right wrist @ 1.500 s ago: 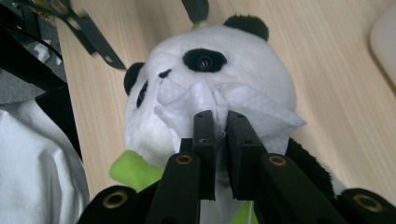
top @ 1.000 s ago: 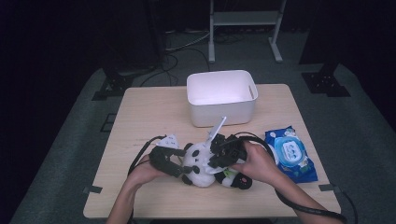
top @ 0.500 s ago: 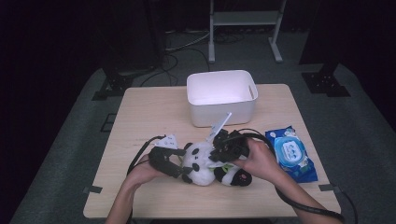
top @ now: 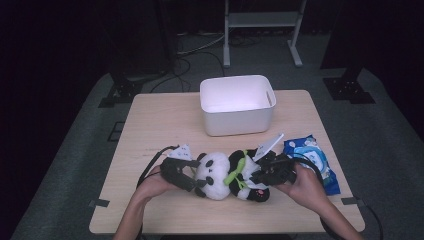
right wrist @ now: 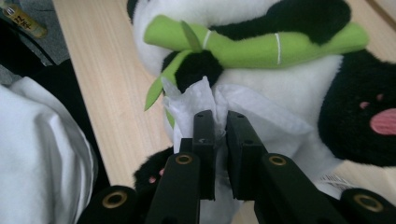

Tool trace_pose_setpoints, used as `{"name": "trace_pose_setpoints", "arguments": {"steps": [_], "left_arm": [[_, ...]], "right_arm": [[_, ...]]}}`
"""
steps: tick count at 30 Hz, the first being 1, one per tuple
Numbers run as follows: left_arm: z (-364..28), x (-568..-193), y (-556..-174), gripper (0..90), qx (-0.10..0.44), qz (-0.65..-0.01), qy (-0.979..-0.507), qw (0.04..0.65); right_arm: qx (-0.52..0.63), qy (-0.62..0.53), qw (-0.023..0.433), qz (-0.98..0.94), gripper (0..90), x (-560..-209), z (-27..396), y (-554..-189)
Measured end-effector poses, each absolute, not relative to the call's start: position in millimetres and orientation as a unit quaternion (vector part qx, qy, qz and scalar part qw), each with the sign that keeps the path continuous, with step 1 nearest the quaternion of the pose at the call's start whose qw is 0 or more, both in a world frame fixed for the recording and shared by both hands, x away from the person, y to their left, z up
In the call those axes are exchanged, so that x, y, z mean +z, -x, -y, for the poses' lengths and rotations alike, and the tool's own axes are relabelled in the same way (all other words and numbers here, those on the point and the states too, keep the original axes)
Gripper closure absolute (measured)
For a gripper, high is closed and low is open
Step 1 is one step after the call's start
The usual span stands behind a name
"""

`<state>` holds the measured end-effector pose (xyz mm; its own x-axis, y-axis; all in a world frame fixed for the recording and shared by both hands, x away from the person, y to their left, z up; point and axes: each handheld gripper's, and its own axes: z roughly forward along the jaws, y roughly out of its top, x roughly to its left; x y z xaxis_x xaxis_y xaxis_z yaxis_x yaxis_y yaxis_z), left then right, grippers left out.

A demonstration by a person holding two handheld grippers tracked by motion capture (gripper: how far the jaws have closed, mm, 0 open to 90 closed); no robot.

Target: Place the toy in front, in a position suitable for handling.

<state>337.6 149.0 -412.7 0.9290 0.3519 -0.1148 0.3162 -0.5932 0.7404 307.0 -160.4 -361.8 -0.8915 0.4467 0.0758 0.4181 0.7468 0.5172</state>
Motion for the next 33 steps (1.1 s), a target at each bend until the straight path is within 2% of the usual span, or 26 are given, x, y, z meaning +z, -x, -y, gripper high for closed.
{"name": "trace_pose_setpoints", "arguments": {"steps": [3,10,21,25,33], "left_arm": [[-150.7,-413.1,-337.9,21.7,0.021,-0.189,-0.893,0.407],[-152.8,-414.5,-339.5,23.4,0.018,-0.187,-0.894,0.407],[-158.8,-413.0,-339.6,25.6,0.019,-0.184,-0.895,0.405],[-160.2,-412.6,-339.2,25.7,0.019,-0.184,-0.894,0.407],[-159.7,-411.9,-339.6,25.5,0.023,-0.186,-0.893,0.410]], "right_arm": [[0.272,-0.232,0.028,-0.933,81.9,-367.3,158.0,-310.9],[0.300,-0.210,0.038,-0.930,82.2,-352.1,149.0,-310.8],[0.273,-0.155,0.042,-0.949,82.2,-337.1,82.3,-324.9],[0.273,-0.158,0.034,-0.948,82.3,-336.2,74.2,-333.8],[0.277,-0.163,0.047,-0.946,82.6,-325.7,71.1,-342.3]]}}
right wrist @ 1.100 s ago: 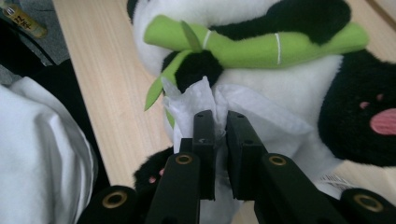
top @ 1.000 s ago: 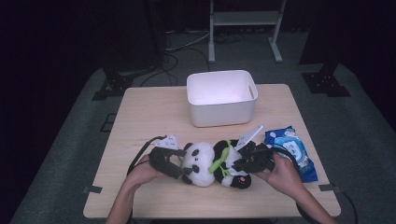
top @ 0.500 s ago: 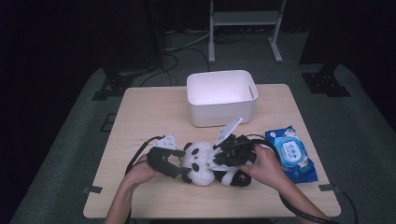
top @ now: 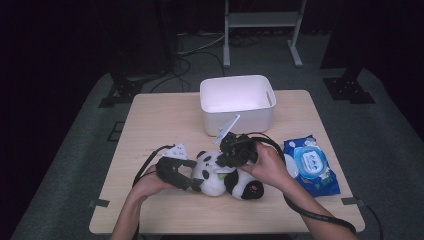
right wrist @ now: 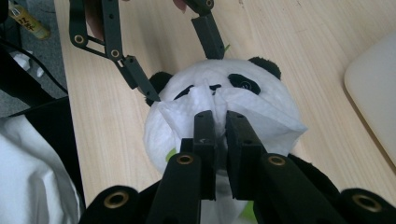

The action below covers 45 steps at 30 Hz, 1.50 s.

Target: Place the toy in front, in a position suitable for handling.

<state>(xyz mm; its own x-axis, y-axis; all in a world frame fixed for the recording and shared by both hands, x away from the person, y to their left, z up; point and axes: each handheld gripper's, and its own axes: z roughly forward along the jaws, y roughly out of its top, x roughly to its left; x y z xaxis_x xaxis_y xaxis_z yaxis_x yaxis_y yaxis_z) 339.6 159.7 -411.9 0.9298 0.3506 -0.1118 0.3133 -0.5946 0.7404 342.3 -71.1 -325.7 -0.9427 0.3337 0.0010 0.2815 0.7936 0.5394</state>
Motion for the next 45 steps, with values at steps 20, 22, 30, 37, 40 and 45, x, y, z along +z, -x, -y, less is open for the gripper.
{"name": "trace_pose_setpoints", "arguments": {"steps": [20,22,30,37,40,45], "left_arm": [[-161.0,-407.4,-339.4,25.6,0.027,-0.185,-0.891,0.413],[-160.4,-407.2,-339.1,25.6,0.026,-0.186,-0.890,0.415],[-159.2,-407.5,-338.8,25.6,0.026,-0.182,-0.892,0.412],[-157.0,-407.8,-338.2,25.6,0.026,-0.182,-0.891,0.414],[-155.8,-408.1,-337.7,25.5,0.028,-0.182,-0.892,0.413],[-156.2,-408.3,-338.7,25.5,0.030,-0.183,-0.891,0.414]], "right_arm": [[0.309,-0.235,0.045,-0.921,82.5,-317.2,160.8,-325.0],[0.304,-0.238,0.036,-0.922,82.5,-327.6,162.2,-323.8],[0.279,-0.229,0.015,-0.932,82.5,-359.4,146.2,-321.5],[0.278,-0.242,0.015,-0.929,82.8,-363.0,148.7,-331.6],[0.281,-0.253,0.021,-0.926,82.9,-363.8,150.4,-340.8],[0.284,-0.261,0.022,-0.922,82.8,-362.6,152.7,-348.7]]}}
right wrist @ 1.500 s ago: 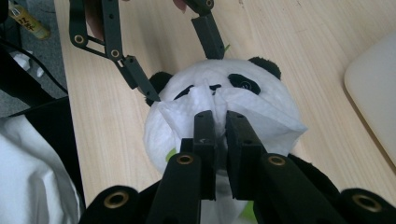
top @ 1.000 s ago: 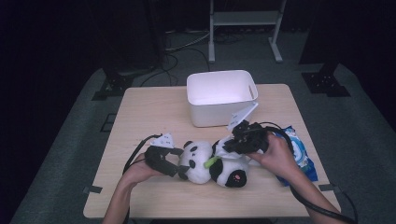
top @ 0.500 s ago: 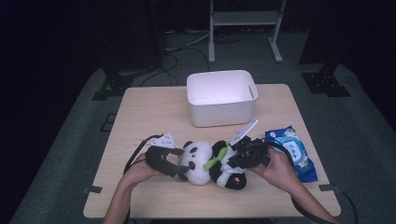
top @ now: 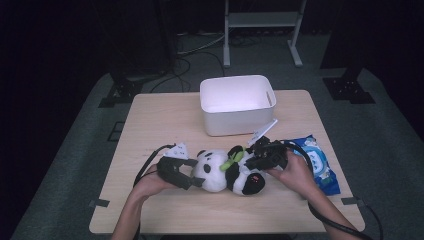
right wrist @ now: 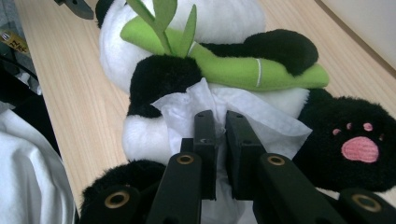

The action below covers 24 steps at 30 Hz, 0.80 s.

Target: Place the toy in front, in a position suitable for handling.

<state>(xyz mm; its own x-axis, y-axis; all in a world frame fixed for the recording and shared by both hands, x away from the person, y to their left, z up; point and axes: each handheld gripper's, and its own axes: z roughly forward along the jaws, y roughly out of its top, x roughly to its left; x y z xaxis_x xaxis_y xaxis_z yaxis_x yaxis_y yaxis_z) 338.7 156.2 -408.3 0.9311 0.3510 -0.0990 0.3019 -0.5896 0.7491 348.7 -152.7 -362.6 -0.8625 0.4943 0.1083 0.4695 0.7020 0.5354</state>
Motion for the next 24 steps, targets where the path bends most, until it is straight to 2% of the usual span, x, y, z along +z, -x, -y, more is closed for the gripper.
{"name": "trace_pose_setpoints", "arguments": {"steps": [17,24], "left_arm": [[-157.5,-409.0,-339.8,25.6,0.026,-0.183,-0.892,0.413],[-162.4,-410.1,-341.3,25.6,0.023,-0.189,-0.891,0.412]], "right_arm": [[0.305,-0.244,0.042,-0.920,82.6,-340.4,168.2,-315.3],[0.313,-0.190,0.039,-0.930,82.6,-322.4,126.1,-312.0]]}}
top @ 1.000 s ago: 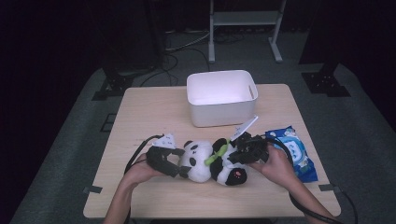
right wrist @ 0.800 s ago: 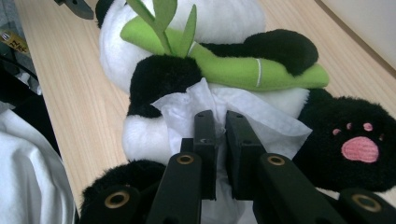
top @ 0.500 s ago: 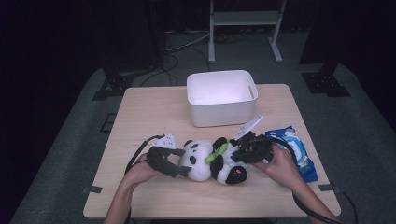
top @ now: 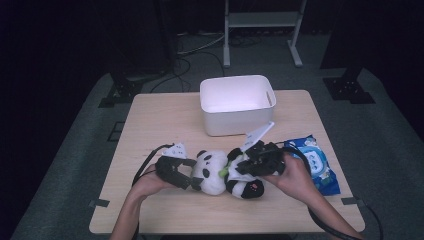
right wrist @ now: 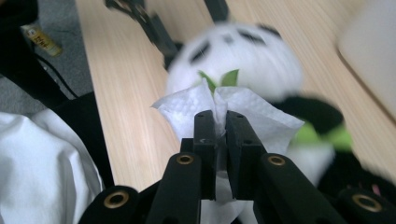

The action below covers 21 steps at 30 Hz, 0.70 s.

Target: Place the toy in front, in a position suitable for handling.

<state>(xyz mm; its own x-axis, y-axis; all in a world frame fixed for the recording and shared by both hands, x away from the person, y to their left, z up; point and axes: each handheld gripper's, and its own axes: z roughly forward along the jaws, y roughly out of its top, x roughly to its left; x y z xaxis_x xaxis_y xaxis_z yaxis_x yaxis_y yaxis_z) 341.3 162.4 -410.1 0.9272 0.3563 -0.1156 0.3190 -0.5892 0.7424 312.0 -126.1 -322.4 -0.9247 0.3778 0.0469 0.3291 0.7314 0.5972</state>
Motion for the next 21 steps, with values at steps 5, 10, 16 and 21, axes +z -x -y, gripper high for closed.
{"name": "trace_pose_setpoints", "arguments": {"steps": [5,10,16,21], "left_arm": [[-168.7,-410.3,-342.5,25.5,0.023,-0.193,-0.890,0.412],[-174.7,-409.9,-343.0,25.5,0.022,-0.199,-0.888,0.414],[-180.1,-412.5,-344.4,25.5,0.019,-0.207,-0.886,0.414],[-180.1,-414.2,-345.3,25.5,0.018,-0.206,-0.888,0.411]], "right_arm": [[0.283,-0.142,0.037,-0.948,82.6,-316.4,71.2,-322.4],[0.253,-0.132,0.031,-0.958,82.6,-323.9,41.6,-336.6],[0.231,-0.140,0.015,-0.963,82.6,-339.1,18.3,-364.0],[0.236,-0.147,0.015,-0.961,82.5,-337.2,10.6,-378.9]]}}
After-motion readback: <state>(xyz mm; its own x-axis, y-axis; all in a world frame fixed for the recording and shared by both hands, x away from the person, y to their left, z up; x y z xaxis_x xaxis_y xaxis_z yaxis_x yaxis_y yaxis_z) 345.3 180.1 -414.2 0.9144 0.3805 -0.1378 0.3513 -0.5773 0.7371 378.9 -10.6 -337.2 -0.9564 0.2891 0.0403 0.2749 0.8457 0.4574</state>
